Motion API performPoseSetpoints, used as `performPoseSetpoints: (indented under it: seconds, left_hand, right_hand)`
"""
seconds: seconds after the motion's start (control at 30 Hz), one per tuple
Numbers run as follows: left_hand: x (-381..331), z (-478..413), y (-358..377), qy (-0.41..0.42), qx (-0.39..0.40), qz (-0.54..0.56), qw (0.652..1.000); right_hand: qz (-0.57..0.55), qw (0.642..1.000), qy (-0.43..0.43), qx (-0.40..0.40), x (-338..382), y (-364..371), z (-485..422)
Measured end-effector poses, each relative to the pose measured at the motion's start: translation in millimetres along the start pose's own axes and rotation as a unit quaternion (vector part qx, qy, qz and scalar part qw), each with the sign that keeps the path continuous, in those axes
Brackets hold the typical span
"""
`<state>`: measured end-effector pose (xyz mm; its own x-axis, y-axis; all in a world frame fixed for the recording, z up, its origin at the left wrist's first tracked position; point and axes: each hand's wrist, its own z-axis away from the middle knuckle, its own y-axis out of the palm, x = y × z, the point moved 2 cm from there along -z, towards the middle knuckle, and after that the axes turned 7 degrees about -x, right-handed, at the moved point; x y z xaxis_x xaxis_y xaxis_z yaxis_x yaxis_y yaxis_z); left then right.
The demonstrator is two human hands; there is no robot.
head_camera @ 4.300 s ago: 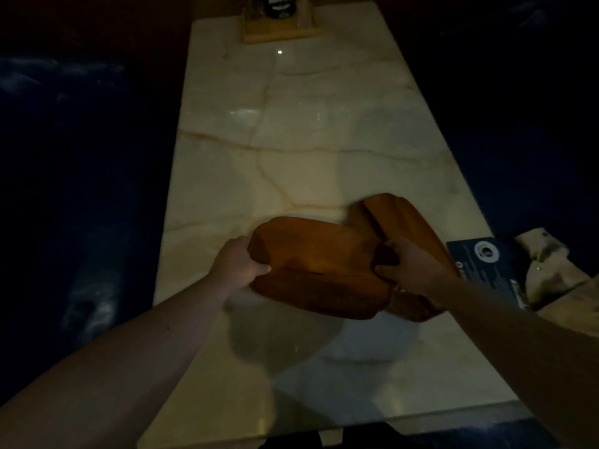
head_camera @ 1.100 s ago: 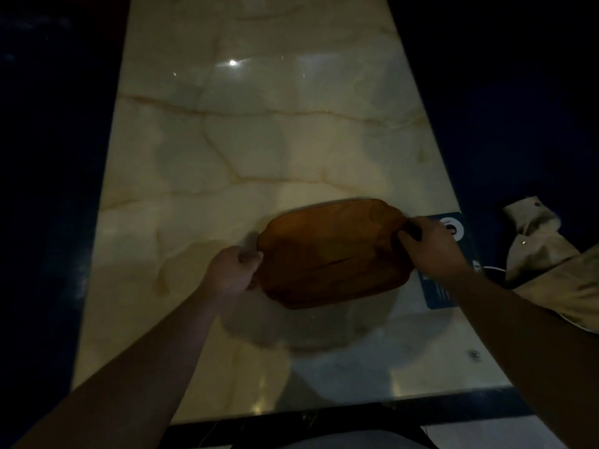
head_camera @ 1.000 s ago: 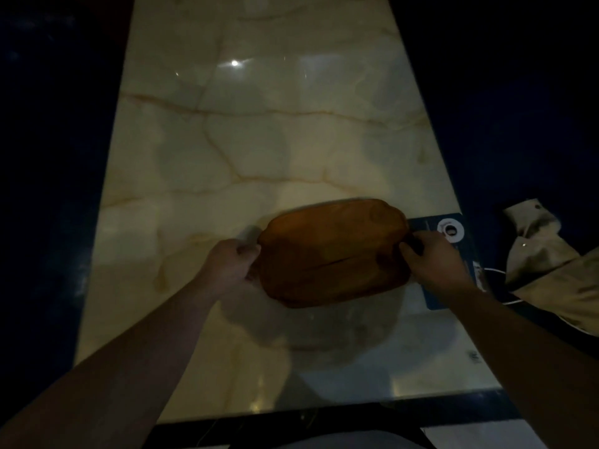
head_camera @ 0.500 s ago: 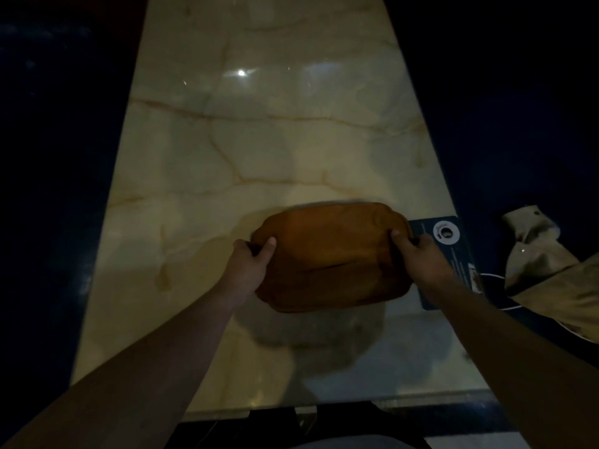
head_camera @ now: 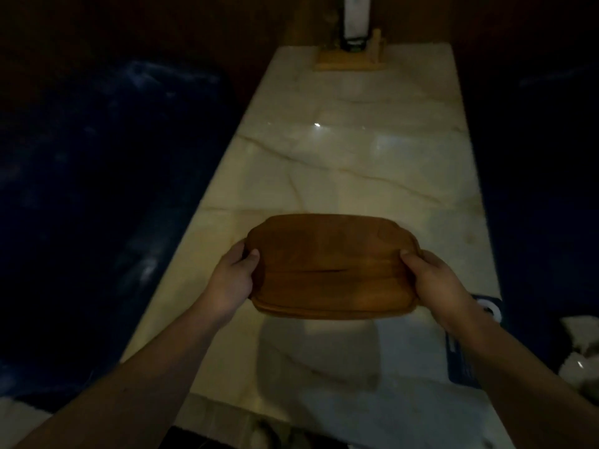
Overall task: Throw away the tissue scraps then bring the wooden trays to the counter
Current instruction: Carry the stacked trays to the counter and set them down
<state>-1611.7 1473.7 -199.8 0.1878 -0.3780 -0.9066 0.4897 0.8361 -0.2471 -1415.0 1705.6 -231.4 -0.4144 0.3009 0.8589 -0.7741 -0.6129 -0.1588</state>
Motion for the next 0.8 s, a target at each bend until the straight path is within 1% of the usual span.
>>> performPoseSetpoints:
  seconds: [0.1, 0.17, 0.3, 0.43, 0.53, 0.6, 0.73, 0.8]
  left_hand:
    - [-6, 17, -41, -0.006, -0.061, 0.037, 0.997]
    - [-7, 31, -73, -0.010, -0.106, 0.059, 0.993]
    - [-7, 70, -150, -0.030, -0.183, 0.108, 0.977]
    - [2, 129, -230, -0.007, -0.260, 0.143, 0.955]
    - [14, 182, -284, -0.008, -0.319, 0.129, 0.939]
    - [27, 227, -323, -0.026, -0.350, 0.121, 0.928]
    - [55, 325, -385, -0.040, -0.428, 0.127, 0.894]
    - [68, 378, -409, -0.047, -0.449, 0.139, 0.882]
  right_hand:
    - [0.017, 0.998, -0.019, 0.060, 26, 35, 13]
    - [0.018, 0.994, -0.056, 0.091, 44, 60, 27]
    - [-0.001, 0.973, -0.139, 0.183, 76, 120, 75]
    - [0.027, 0.953, -0.200, 0.228, 92, 192, 131]
    - [0.047, 0.941, -0.215, 0.255, 92, 242, 179]
    - [0.066, 0.930, -0.211, 0.295, 85, 276, 219]
    - [0.110, 0.892, -0.219, 0.380, 67, 335, 299]
    - [0.127, 0.870, -0.223, 0.420, 57, 365, 341]
